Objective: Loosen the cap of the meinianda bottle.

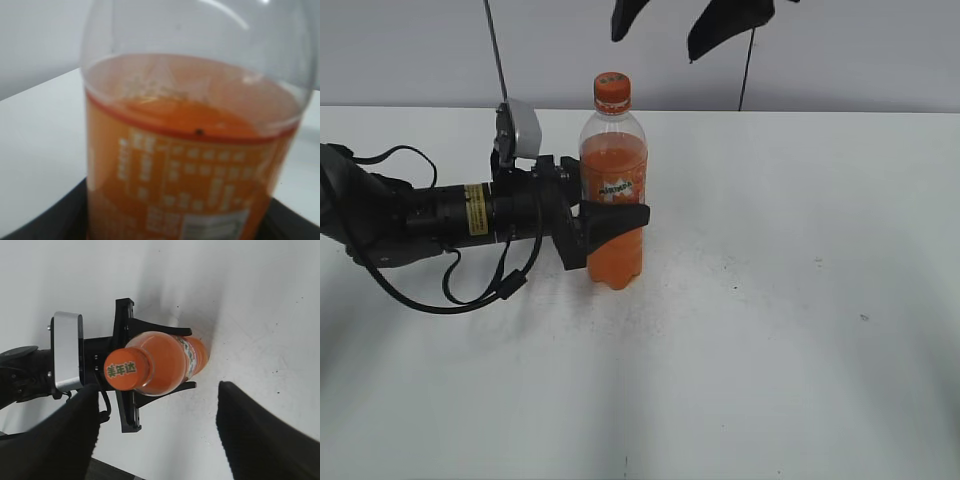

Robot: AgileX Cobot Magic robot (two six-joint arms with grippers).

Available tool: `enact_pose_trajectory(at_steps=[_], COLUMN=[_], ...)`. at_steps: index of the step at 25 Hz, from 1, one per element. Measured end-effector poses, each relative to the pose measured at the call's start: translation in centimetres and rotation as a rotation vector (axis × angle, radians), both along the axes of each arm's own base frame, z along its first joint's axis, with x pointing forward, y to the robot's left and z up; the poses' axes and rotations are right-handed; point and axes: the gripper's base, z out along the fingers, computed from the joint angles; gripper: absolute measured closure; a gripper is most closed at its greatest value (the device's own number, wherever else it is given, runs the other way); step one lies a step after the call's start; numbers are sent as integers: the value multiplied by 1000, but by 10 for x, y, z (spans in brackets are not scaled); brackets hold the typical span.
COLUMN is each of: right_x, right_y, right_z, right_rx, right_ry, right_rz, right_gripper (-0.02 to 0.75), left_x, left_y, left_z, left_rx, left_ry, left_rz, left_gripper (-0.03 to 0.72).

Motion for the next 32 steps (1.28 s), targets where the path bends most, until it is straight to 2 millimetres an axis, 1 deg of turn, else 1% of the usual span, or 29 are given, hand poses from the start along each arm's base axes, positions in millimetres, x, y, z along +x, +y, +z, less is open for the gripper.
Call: enact_pose_trajectory(at_steps=[4, 7, 12, 18, 21, 26, 32], right_x=[0, 2, 7, 12, 12, 11, 4], right_y=[17, 25, 30, 33, 33, 36, 45], right_z=[-9, -13, -21, -38, -39, -39, -39], right_rx=[4, 12, 8, -30, -30, -30, -38], right_ry=[-6, -32, -39, 5, 7, 6, -11], right_rz=[23, 29, 28, 30, 30, 38, 62], right_gripper=[194, 194, 194, 194, 202, 248, 256], left_x=[0, 0, 0, 0, 0, 0, 0], left_y=[0, 0, 0, 0, 0, 0, 0], left_z=[0, 0, 0, 0, 0, 0, 0], left_rx=[-1, -1, -1, -1, -1, -1, -1], left_ry=[1, 1, 1, 1, 1, 1, 2], left_rz=[1, 1, 1, 1, 1, 1, 1], left_gripper=[263, 263, 263, 263, 263, 263, 263])
